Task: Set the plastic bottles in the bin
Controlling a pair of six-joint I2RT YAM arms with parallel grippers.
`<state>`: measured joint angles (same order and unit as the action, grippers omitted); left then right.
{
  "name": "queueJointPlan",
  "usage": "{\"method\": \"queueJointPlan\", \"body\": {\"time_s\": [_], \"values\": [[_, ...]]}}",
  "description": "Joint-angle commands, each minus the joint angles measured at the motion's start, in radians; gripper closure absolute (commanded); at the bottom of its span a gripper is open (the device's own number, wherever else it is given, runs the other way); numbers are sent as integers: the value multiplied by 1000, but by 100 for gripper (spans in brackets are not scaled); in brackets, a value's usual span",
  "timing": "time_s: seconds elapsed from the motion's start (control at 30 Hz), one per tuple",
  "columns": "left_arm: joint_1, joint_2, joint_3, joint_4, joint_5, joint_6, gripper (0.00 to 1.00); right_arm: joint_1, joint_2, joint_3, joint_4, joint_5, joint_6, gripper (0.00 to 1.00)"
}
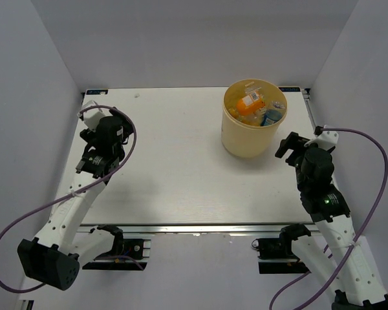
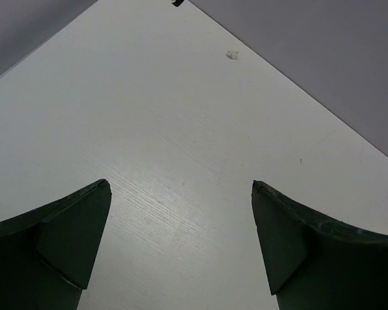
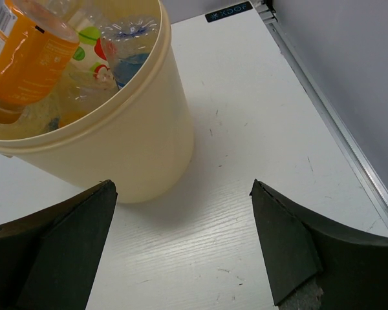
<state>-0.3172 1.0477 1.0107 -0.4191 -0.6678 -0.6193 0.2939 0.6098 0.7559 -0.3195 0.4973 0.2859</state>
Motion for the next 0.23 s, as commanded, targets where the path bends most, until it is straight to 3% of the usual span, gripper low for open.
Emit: {"method": "queueJointPlan", "body": {"time_s": [0.0, 0.2], "values": [[0, -41, -27, -20, -49, -28, 2, -4, -34, 0, 49, 18, 13, 11], [0, -60, -63, 58, -41, -25, 2, -4, -4, 33, 24, 1, 10, 11]]}}
